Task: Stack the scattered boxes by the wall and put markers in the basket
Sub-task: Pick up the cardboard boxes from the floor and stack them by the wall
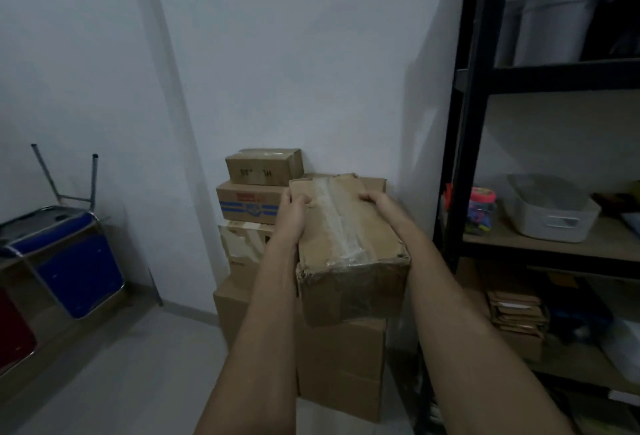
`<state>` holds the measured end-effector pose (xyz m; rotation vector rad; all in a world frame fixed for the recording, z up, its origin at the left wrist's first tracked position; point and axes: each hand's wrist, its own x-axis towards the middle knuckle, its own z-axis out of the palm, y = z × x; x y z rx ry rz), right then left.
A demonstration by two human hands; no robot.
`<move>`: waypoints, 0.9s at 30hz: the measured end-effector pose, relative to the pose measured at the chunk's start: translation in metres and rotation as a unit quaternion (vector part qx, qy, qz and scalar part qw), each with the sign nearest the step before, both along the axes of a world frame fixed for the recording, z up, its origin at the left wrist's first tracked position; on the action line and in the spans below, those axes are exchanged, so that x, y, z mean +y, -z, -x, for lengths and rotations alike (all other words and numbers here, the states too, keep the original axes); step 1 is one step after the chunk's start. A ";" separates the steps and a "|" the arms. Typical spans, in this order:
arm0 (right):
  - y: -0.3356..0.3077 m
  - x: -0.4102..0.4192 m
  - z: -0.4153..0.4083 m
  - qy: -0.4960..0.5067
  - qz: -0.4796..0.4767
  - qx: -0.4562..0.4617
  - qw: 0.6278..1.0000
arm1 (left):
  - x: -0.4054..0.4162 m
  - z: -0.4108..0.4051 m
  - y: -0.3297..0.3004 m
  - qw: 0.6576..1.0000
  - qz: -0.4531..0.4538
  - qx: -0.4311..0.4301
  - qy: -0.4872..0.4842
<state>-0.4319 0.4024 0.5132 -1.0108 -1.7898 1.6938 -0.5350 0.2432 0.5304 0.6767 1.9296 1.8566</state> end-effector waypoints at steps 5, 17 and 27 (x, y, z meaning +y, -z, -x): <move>0.015 0.058 0.066 -0.036 0.005 -0.044 0.998 | 0.049 0.061 0.013 0.999 -0.003 -0.034 0.009; 0.004 0.172 0.193 -0.121 -0.056 -0.066 0.989 | 0.190 0.203 0.043 0.995 -0.023 -0.091 -0.014; -0.001 0.268 0.264 -0.236 -0.136 -0.141 0.952 | 0.271 0.255 0.050 0.983 -0.070 -0.136 -0.101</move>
